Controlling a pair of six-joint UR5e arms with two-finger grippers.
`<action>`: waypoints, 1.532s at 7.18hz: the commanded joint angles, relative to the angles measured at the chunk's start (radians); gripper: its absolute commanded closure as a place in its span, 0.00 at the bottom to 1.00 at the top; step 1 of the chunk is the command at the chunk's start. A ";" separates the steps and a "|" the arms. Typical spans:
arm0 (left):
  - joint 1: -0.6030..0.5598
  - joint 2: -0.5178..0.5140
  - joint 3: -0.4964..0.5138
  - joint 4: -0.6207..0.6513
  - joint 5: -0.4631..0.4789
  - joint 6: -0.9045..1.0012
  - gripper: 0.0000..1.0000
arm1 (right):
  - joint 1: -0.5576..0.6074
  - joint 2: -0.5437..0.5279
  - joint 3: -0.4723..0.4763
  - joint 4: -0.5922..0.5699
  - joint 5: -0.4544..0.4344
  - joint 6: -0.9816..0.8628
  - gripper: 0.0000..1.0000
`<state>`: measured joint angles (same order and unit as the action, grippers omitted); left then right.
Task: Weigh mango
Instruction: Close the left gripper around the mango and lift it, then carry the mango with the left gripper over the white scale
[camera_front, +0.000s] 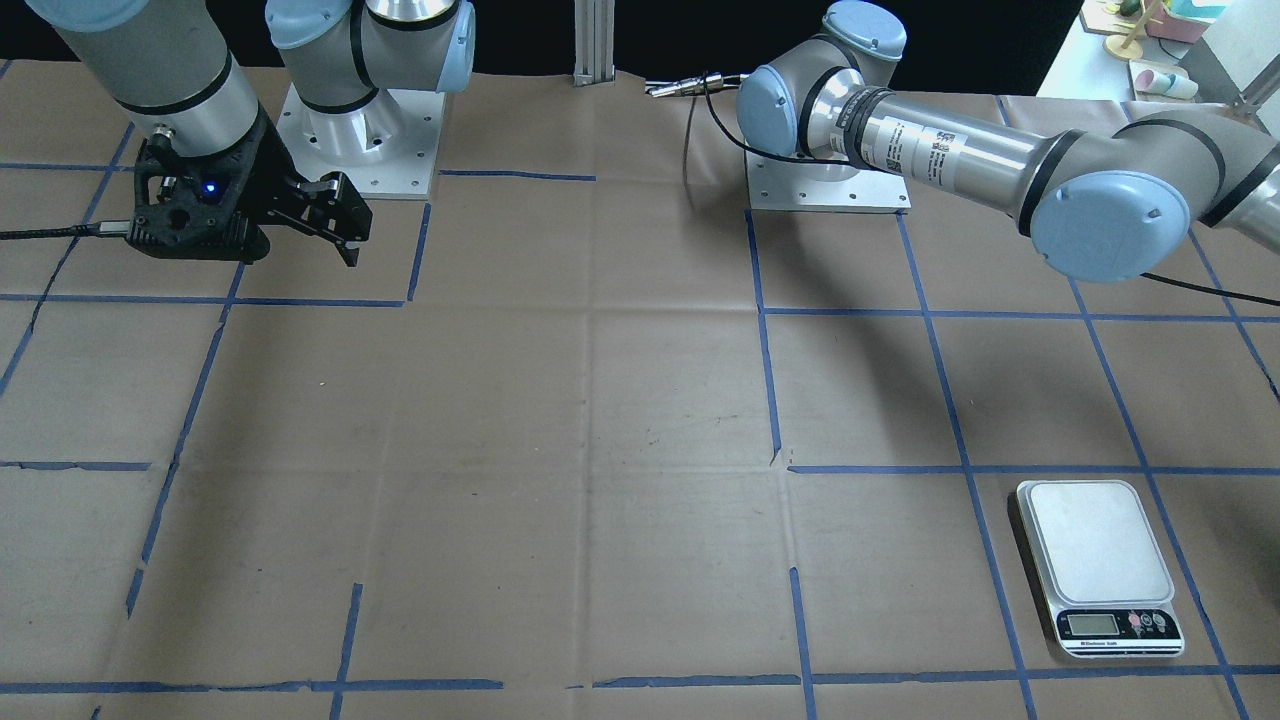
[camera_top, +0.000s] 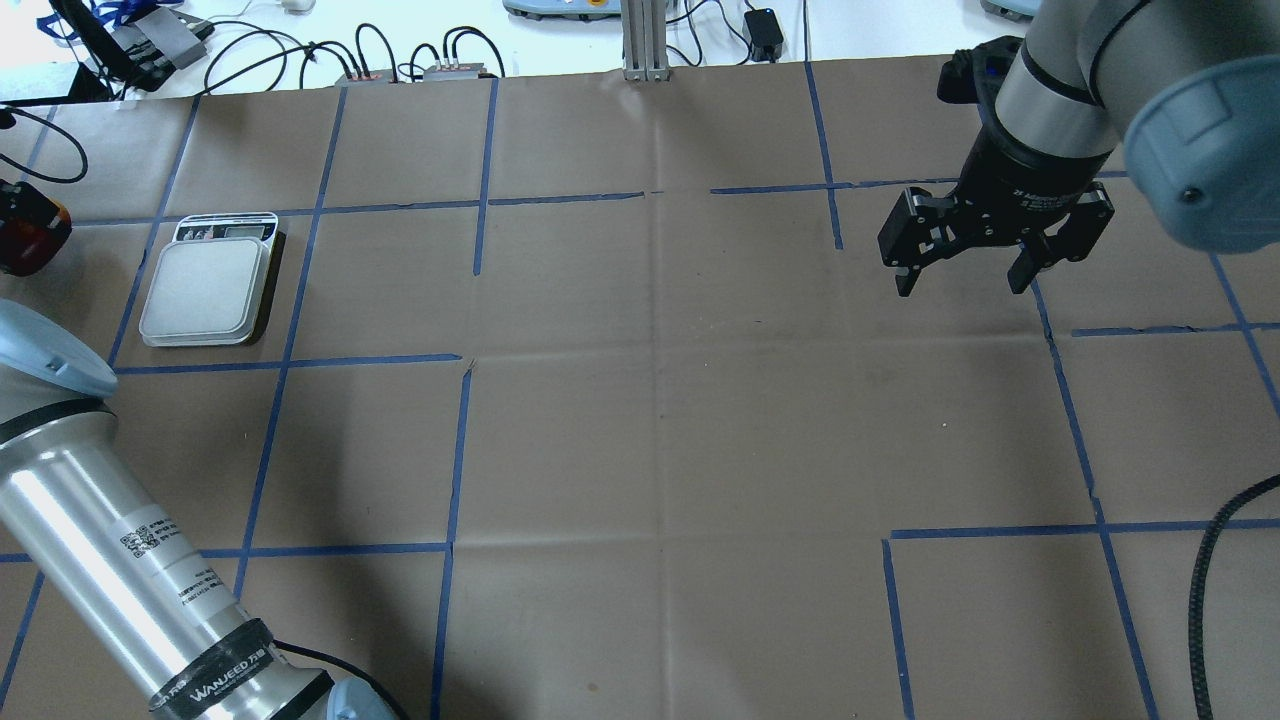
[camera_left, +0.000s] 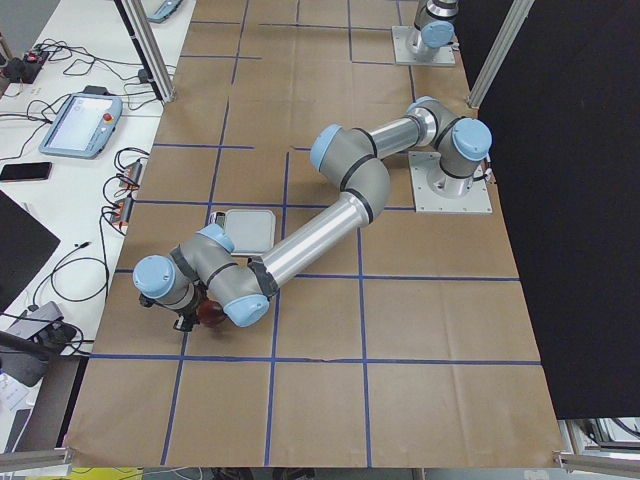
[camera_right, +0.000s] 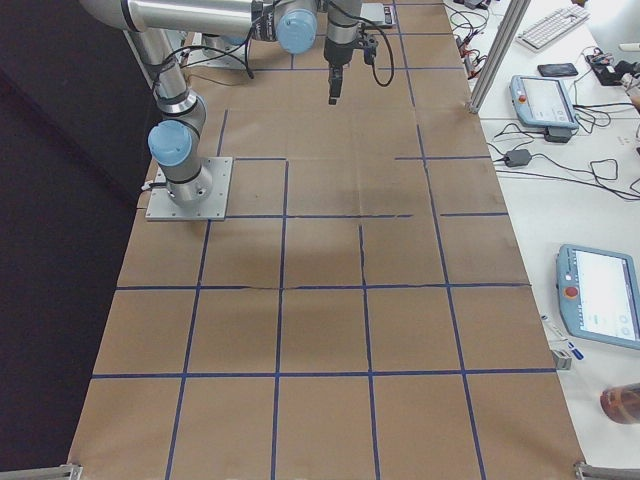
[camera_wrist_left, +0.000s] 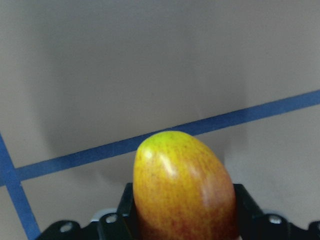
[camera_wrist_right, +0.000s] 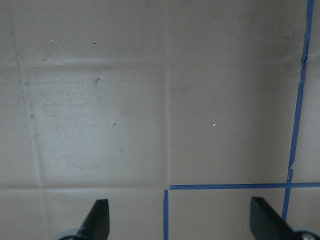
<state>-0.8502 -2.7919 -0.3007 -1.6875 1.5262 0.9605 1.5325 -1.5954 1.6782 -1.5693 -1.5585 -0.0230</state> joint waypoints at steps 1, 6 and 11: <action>-0.003 0.107 -0.005 -0.157 0.000 -0.055 0.71 | 0.000 0.000 0.000 0.000 0.000 0.000 0.00; -0.018 0.222 -0.120 -0.330 0.000 -0.189 0.88 | 0.000 0.000 0.000 0.000 0.000 0.000 0.00; -0.136 0.663 -0.905 0.109 0.009 -0.428 0.86 | 0.000 0.000 0.000 0.000 0.000 0.000 0.00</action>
<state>-0.9598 -2.2295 -0.9900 -1.7504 1.5341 0.5942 1.5324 -1.5953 1.6782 -1.5692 -1.5585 -0.0230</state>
